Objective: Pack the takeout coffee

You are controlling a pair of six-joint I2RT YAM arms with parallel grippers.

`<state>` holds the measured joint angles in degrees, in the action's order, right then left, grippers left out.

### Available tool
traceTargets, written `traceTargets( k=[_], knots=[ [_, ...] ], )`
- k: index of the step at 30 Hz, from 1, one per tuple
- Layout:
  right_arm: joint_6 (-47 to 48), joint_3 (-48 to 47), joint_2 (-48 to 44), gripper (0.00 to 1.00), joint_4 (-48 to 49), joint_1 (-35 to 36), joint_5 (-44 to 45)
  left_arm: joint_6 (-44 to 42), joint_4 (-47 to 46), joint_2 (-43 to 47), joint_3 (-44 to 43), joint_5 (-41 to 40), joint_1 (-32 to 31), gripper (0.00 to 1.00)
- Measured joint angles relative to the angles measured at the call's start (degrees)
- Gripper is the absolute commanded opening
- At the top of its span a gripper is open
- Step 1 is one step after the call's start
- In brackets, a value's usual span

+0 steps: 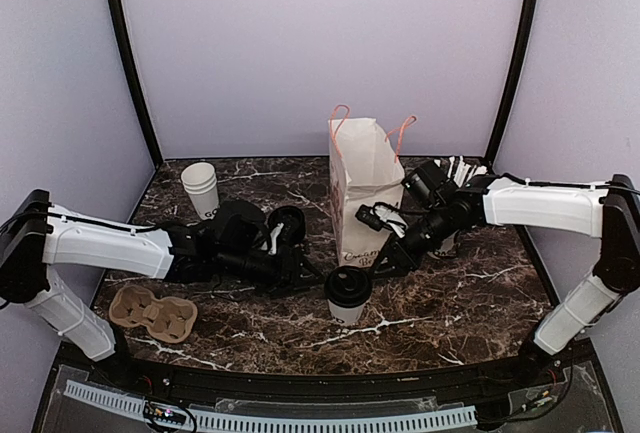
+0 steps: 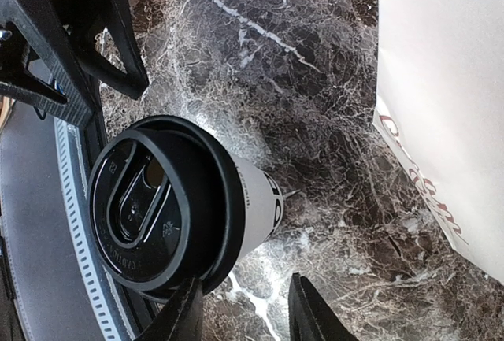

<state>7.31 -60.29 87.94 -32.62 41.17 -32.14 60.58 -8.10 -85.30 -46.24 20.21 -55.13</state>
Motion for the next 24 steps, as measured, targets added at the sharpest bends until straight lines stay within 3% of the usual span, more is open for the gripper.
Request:
traceTargets(
  k=[15,24],
  knots=[
    [-0.74,-0.46,1.53,0.40,0.92,-0.55,-2.16,1.14,-2.62,-4.66,-0.04,6.03,-0.37,0.42],
    [-0.98,-0.44,2.54,0.37,1.68,-0.94,-2.34,2.21,-4.26,-6.71,-0.44,10.34,0.09,0.31]
  ],
)
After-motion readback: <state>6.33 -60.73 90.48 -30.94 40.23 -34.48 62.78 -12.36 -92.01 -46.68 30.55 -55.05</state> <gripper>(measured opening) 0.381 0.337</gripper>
